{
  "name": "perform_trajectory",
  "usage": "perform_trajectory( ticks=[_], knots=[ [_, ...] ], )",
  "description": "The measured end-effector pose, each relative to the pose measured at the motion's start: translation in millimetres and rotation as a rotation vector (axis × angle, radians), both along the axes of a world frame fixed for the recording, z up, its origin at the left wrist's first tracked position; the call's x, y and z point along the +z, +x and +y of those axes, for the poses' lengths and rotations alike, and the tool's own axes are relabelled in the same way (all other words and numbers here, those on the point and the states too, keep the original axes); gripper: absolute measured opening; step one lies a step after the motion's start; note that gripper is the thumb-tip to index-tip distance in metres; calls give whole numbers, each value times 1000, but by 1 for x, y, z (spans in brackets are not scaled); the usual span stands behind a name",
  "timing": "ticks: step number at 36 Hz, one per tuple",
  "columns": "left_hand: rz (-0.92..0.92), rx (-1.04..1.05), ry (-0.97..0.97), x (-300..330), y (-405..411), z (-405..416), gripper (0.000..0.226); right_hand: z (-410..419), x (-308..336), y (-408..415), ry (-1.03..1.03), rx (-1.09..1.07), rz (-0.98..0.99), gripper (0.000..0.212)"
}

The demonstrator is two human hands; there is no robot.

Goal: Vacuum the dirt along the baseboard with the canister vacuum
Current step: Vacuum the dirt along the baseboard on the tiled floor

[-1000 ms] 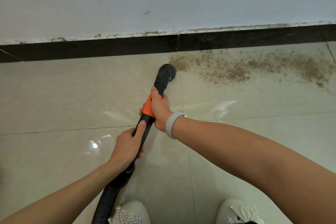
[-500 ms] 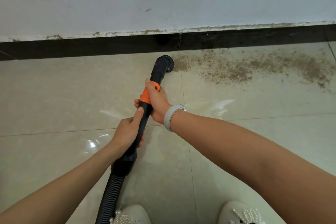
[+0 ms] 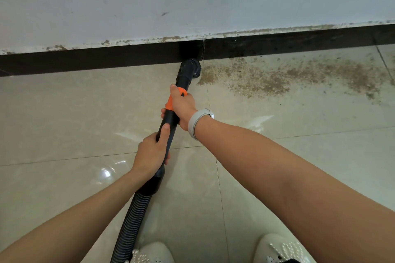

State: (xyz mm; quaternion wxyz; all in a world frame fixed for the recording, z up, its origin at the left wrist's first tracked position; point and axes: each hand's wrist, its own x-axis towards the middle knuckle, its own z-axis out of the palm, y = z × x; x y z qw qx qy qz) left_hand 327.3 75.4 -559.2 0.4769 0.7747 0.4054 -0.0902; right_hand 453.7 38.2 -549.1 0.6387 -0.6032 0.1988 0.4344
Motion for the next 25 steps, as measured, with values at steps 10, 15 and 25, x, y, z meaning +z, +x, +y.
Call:
perform_trajectory(
  ticks=[10, 15, 25],
  knots=[
    [-3, -70, 32, -4, 16, -8, 57, -15, -6, 14, -13, -34, -5, 37],
    [-7, -107, 35, -1, 26, -15, 54, -26, -7, 23, -7, -73, -2, 41],
    [-17, -135, 40, -2, 34, -24, 54, -41, -11, 30, 20, -88, 5, 38]
  ],
)
